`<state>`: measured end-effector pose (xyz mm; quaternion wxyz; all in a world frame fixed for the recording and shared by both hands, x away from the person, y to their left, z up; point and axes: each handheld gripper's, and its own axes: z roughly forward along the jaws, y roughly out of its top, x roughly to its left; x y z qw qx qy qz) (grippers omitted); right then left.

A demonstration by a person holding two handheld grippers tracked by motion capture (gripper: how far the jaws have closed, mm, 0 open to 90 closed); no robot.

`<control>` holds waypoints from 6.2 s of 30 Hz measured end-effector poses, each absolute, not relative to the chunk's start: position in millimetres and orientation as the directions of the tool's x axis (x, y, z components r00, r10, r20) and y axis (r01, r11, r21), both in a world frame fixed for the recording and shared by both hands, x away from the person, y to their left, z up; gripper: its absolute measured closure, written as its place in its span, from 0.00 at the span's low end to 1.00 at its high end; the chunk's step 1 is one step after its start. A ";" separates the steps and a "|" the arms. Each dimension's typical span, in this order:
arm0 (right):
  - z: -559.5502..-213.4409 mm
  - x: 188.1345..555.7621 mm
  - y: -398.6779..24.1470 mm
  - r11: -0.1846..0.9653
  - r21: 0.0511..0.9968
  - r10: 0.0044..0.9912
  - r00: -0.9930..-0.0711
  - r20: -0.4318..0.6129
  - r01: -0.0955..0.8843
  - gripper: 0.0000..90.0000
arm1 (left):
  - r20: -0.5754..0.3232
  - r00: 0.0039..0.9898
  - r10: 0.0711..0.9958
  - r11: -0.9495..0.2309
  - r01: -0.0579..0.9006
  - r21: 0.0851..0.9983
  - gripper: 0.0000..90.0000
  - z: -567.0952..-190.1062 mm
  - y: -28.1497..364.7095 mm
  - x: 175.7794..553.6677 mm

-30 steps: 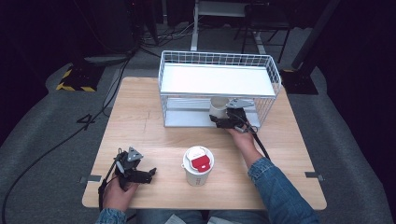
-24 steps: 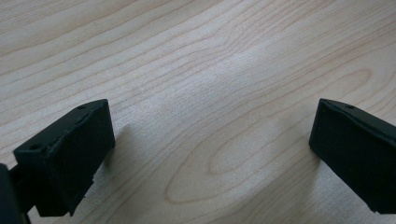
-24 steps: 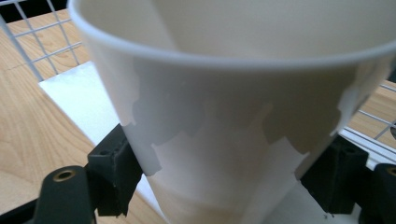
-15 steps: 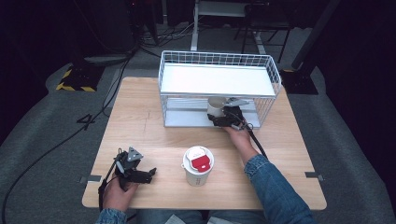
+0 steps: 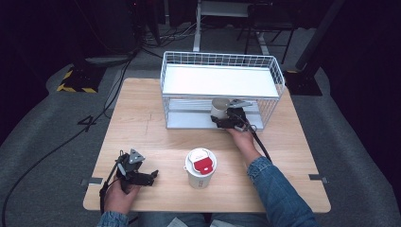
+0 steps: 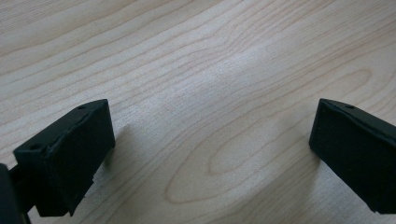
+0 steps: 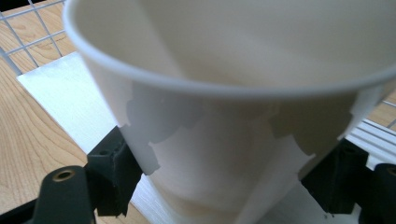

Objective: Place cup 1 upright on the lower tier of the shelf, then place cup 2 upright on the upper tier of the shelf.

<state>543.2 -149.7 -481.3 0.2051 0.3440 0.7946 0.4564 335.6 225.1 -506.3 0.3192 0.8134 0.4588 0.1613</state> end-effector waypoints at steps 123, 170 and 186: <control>-500.1 353.9 -332.5 0.453 0.725 0.781 -0.624 -0.041 0.519 0.11 | -0.031 0.516 0.856 -0.368 0.650 0.665 0.00 -506.1 222.9 340.1; -505.5 361.1 -334.8 0.422 0.717 0.801 -0.598 -0.008 0.555 0.04 | -0.046 0.537 0.842 -0.335 0.589 0.735 0.00 -489.1 219.8 326.8; -505.5 361.0 -334.8 0.422 0.717 0.801 -0.598 -0.008 0.555 0.04 | -0.027 0.661 0.750 -0.340 0.419 0.842 0.00 -455.8 192.2 289.3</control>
